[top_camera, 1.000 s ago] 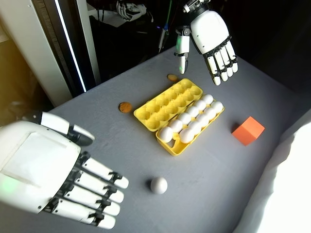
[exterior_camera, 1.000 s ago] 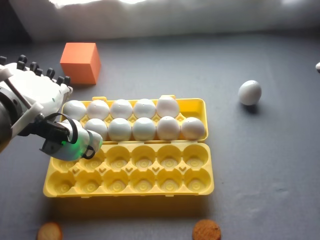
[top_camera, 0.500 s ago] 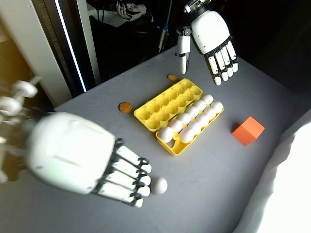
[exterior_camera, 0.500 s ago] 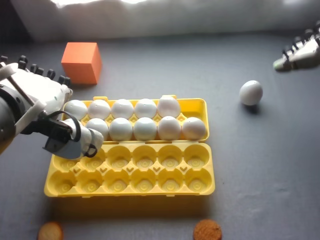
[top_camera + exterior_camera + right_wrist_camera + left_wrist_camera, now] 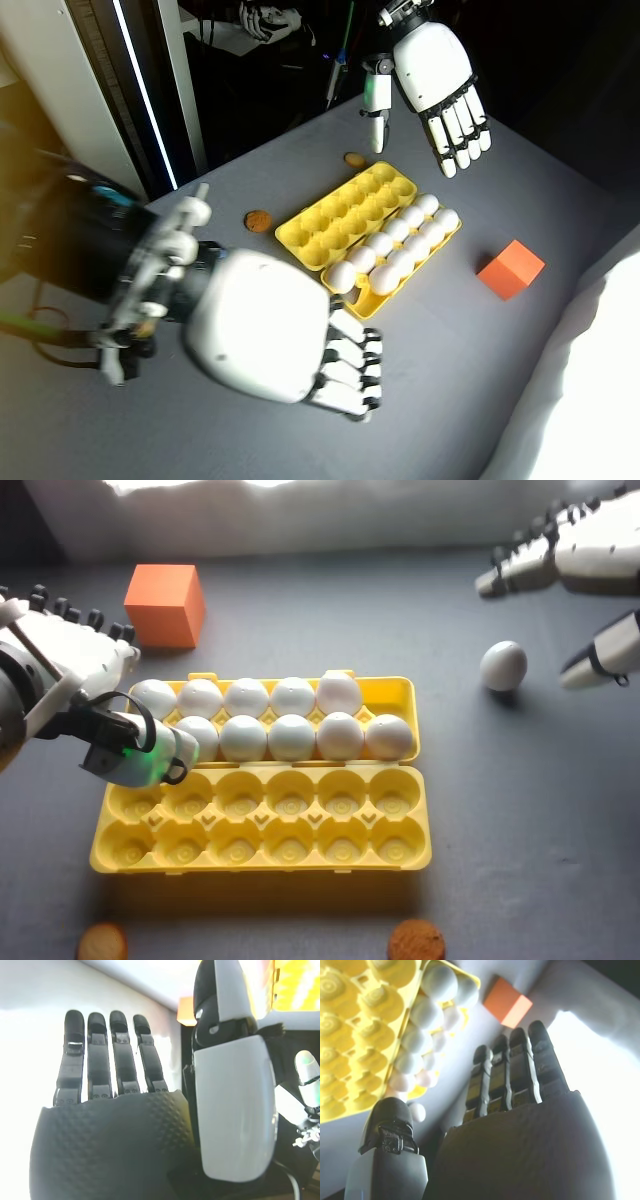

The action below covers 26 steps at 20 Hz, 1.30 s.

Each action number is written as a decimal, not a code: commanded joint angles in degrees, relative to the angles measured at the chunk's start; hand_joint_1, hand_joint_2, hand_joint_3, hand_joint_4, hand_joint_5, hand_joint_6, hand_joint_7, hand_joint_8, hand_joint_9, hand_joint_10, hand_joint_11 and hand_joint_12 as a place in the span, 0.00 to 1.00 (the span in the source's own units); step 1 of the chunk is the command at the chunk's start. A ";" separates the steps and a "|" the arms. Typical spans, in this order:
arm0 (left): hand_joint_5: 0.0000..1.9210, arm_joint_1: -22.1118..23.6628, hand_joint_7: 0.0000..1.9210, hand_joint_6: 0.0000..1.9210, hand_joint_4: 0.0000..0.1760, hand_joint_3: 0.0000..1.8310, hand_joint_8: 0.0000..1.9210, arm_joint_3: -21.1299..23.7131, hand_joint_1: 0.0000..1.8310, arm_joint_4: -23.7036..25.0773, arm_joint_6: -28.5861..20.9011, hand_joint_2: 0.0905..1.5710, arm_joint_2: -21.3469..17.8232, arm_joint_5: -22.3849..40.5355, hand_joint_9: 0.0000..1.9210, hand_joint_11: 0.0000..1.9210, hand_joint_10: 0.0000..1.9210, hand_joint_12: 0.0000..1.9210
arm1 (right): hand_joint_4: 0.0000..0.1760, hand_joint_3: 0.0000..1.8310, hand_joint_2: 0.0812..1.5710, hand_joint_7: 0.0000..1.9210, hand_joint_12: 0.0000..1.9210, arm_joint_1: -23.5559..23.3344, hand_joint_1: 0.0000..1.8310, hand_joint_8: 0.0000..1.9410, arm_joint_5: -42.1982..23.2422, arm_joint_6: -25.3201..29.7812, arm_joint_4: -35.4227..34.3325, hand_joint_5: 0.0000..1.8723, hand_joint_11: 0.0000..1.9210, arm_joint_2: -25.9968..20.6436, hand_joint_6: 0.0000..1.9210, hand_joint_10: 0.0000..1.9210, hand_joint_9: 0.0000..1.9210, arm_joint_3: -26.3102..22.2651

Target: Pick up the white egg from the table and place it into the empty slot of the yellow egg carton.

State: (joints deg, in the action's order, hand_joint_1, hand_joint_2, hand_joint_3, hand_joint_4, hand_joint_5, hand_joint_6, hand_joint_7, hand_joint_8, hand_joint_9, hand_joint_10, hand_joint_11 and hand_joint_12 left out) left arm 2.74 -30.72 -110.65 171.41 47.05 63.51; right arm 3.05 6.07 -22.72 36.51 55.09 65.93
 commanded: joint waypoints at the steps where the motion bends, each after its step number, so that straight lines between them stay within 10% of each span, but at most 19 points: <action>1: 0.08 0.61 0.06 0.00 0.00 0.00 0.00 -0.04 0.00 4.40 0.34 0.77 -0.36 0.92 0.05 0.00 0.00 0.11 | 0.00 0.00 0.62 0.17 0.42 0.41 0.58 0.01 -2.97 0.08 0.27 0.19 0.00 -0.41 0.02 0.02 0.14 1.06; 26: 0.06 2.64 0.07 0.00 0.00 0.00 0.00 -0.92 0.00 2.28 0.33 0.78 -0.07 -2.07 0.05 0.00 0.00 0.07 | 0.00 0.00 0.62 0.29 0.61 5.55 0.61 0.01 -10.16 1.28 0.21 0.31 0.00 13.38 0.01 0.03 0.26 16.78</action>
State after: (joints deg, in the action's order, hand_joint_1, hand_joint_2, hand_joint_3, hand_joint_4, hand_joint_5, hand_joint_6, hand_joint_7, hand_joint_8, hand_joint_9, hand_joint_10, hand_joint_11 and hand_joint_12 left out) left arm 4.71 -31.70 -112.95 171.43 47.53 61.04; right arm 8.88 -0.32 -21.26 36.86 69.28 82.41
